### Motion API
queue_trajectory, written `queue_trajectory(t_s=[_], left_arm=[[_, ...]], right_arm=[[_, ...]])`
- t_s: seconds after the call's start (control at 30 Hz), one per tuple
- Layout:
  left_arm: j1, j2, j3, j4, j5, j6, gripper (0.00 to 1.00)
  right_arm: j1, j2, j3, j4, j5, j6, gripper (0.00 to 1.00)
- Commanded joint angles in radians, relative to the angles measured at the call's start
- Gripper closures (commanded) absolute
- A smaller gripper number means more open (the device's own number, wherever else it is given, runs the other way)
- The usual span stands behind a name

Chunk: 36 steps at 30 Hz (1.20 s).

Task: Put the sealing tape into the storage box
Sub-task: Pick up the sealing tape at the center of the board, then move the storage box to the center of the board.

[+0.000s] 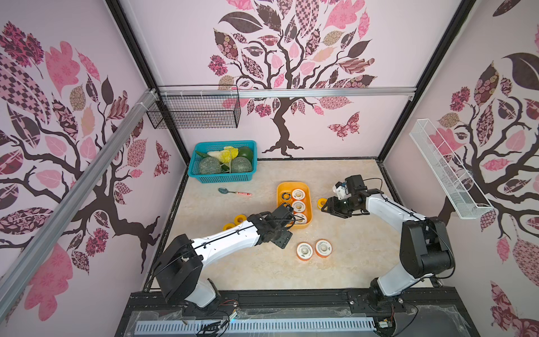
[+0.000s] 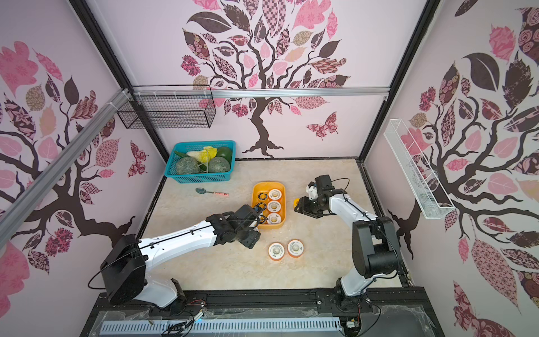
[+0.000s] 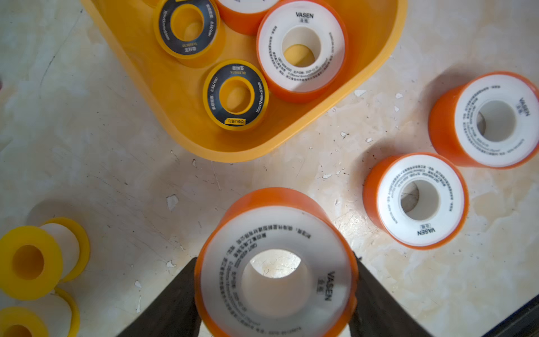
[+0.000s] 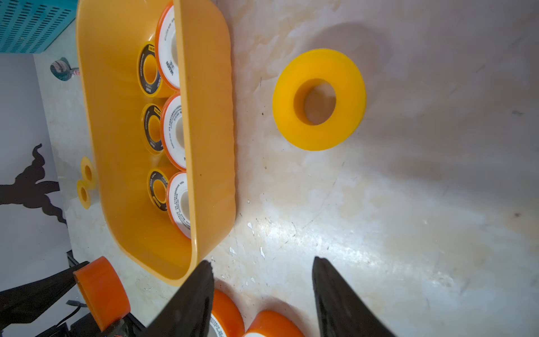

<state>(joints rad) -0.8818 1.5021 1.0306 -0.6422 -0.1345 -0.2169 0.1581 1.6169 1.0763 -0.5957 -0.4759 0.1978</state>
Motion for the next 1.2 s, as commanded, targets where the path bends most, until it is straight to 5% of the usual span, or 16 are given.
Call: queue_trajectory(t_s=[0.0, 0.7, 1.17], left_arm=[[0.019, -0.025, 0.034, -0.042, -0.013, -0.025, 0.34], [0.188, 0.031, 0.254, -0.145, 0.035, -0.05, 0.34], [0.226, 0.159, 0.421, -0.16, 0.029, -0.027, 0.34]], right_arm=[[-0.006, 0.043, 0.075, 0.006, -0.064, -0.01, 0.45], [0.097, 0.347, 0.385, -0.034, -0.09, 0.003, 0.65], [0.119, 0.362, 0.352, -0.023, -0.085, 0.02, 0.86]])
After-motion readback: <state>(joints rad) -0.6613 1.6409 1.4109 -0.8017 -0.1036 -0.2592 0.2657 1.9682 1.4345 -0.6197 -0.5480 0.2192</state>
